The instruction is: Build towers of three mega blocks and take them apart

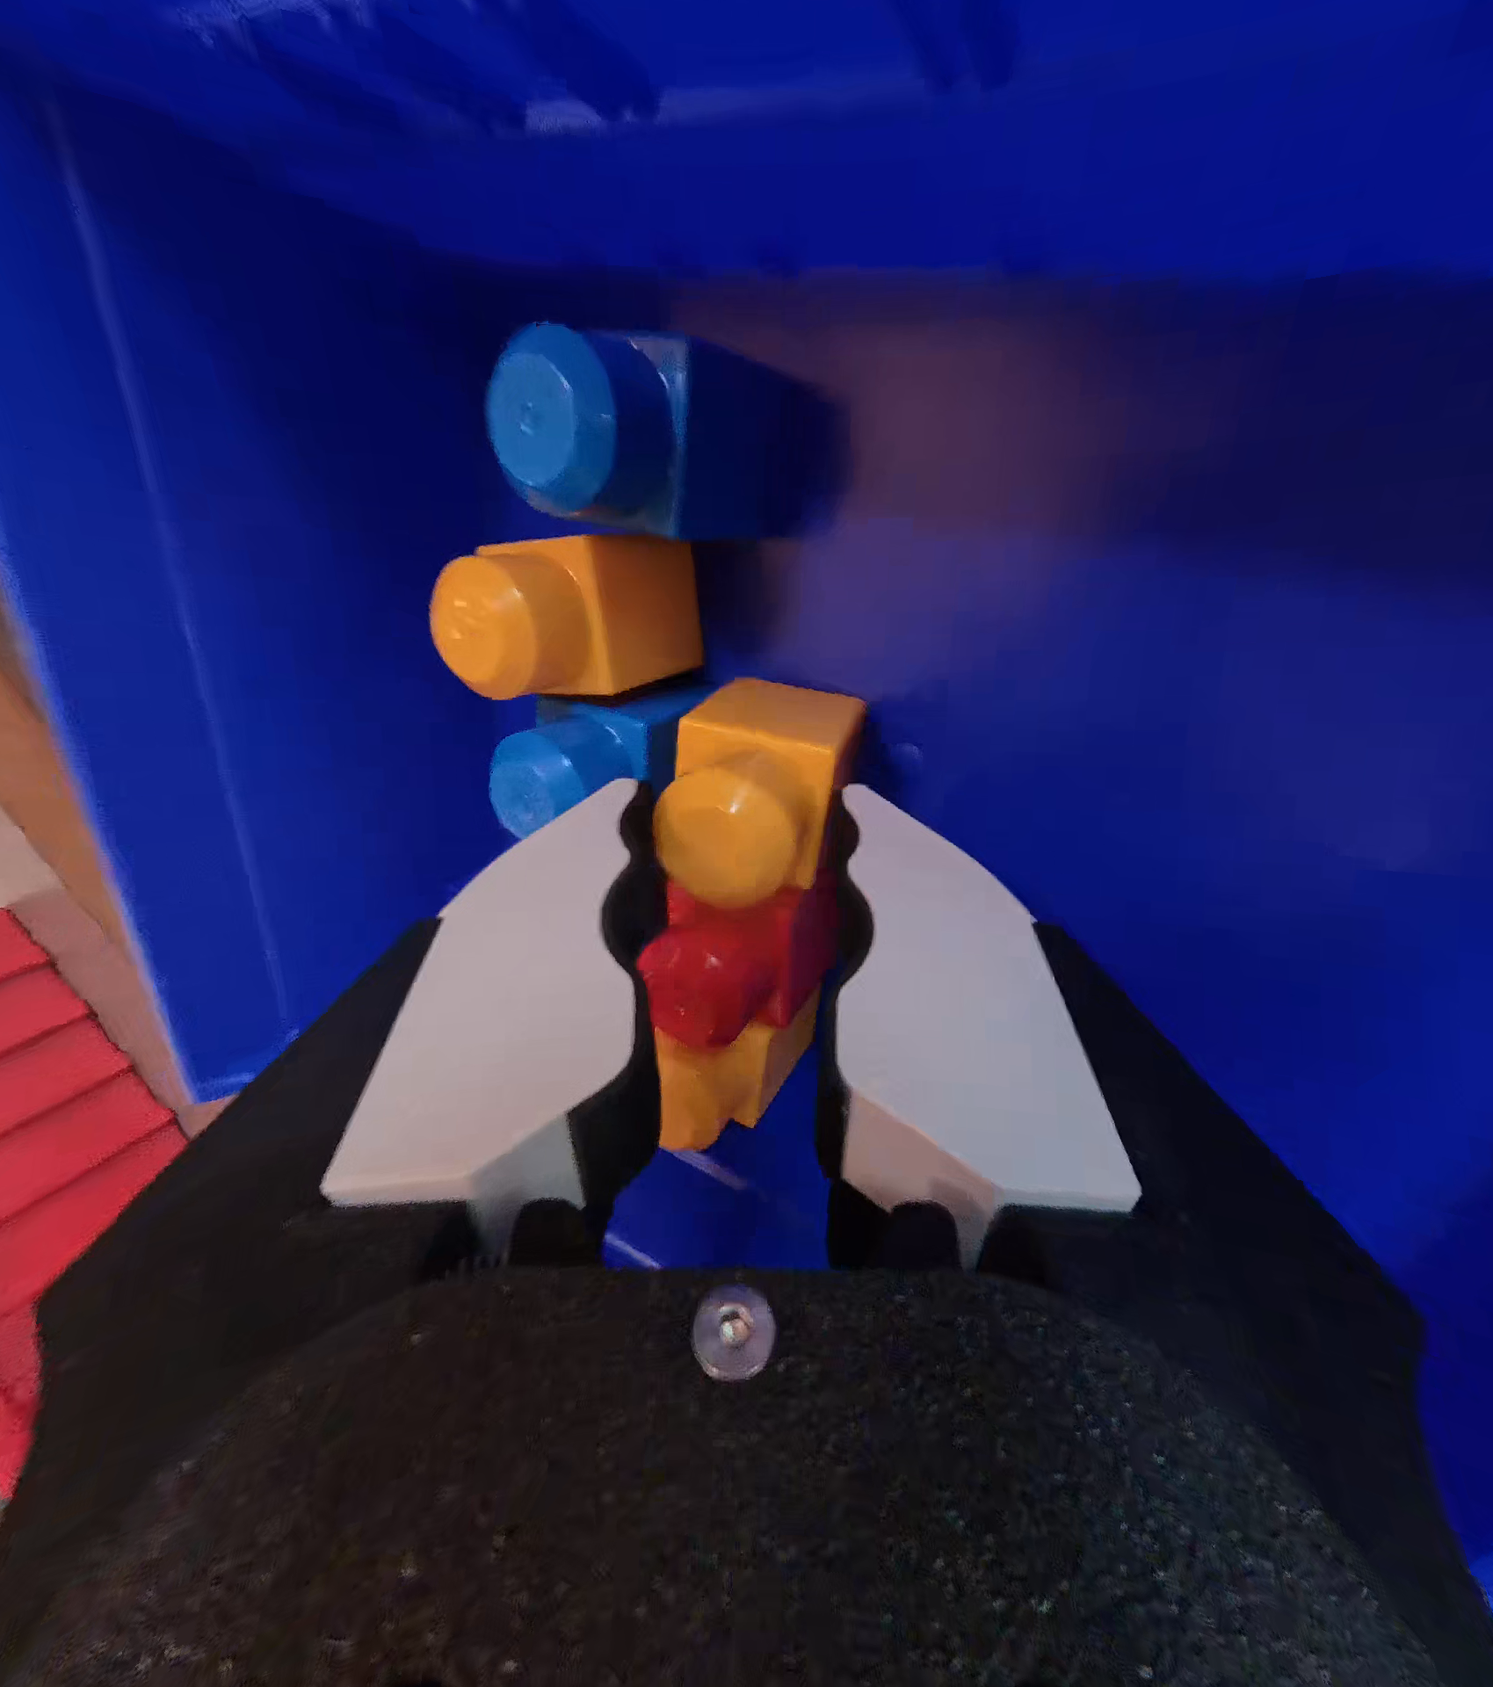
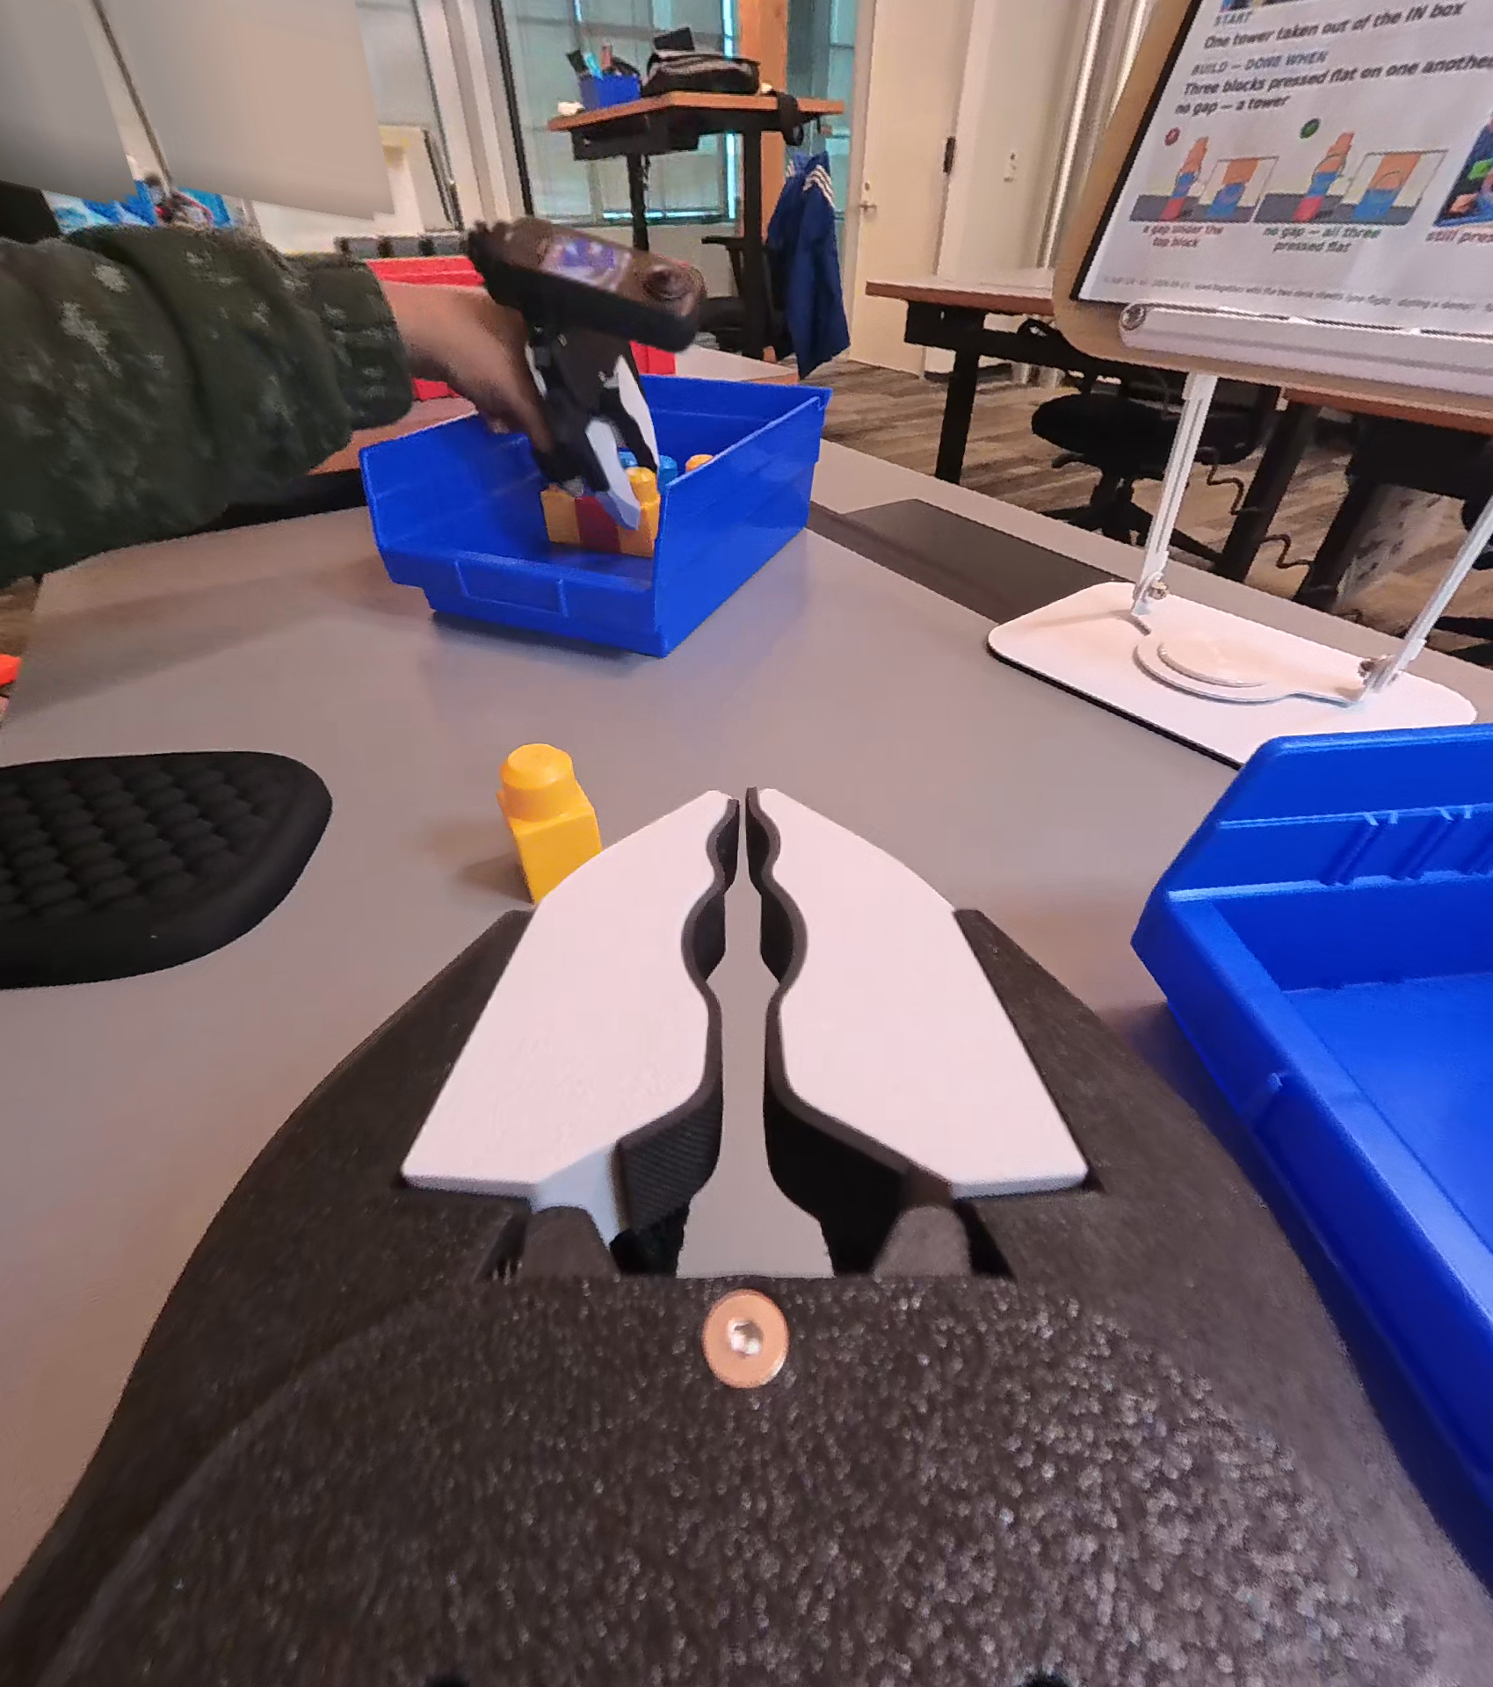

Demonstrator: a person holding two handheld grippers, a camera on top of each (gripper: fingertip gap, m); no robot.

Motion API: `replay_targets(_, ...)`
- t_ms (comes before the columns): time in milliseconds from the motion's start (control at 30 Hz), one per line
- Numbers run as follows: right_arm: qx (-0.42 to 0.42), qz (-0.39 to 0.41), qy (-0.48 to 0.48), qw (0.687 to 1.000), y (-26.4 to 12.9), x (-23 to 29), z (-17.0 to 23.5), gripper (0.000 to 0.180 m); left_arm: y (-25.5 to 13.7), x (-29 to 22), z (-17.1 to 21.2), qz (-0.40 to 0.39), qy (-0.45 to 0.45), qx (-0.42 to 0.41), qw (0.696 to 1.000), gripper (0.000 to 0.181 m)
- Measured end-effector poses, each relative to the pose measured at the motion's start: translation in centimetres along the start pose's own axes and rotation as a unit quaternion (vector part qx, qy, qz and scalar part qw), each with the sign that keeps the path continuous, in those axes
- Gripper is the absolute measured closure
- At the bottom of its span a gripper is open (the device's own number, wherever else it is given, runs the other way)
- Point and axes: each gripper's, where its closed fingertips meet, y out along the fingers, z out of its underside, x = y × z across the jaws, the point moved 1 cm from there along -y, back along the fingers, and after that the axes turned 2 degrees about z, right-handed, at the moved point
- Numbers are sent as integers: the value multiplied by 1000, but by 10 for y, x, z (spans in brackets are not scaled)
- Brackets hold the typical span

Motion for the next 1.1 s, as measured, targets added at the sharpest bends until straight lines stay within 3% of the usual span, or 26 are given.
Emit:
replay_targets(100,-2,40,-6,999,-3,-11,-1,178,-33,0,-18,-11,-3,-50,999,146)
replay_targets(267,-34,159,23,986,-20,-48,-10,176,-120,-23,-61,-17,12,-160,987,146)
replay_targets(367,-51,192,38,979,-28,-60,-13,175,-171,-68,-91,24,46,-230,972,146)
replay_targets(500,-47,158,15,986,-19,-45,-14,166,-216,-157,-122,121,118,-284,944,146)
replay_targets(667,-11,42,-58,997,11,13,-5,126,-235,-261,-145,205,202,-315,904,146)
replay_targets(767,11,-23,-108,994,24,48,5,115,-236,-303,-155,230,244,-315,888,146)
replay_targets(900,42,-63,-162,984,31,73,19,121,-227,-337,-161,230,291,-292,882,146)
replay_targets(967,52,-73,-170,981,31,76,23,135,-223,-348,-159,237,308,-281,877,146)
replay_targets(1100,57,-73,-160,983,28,71,23,144,-231,-348,-162,245,294,-337,860,147)
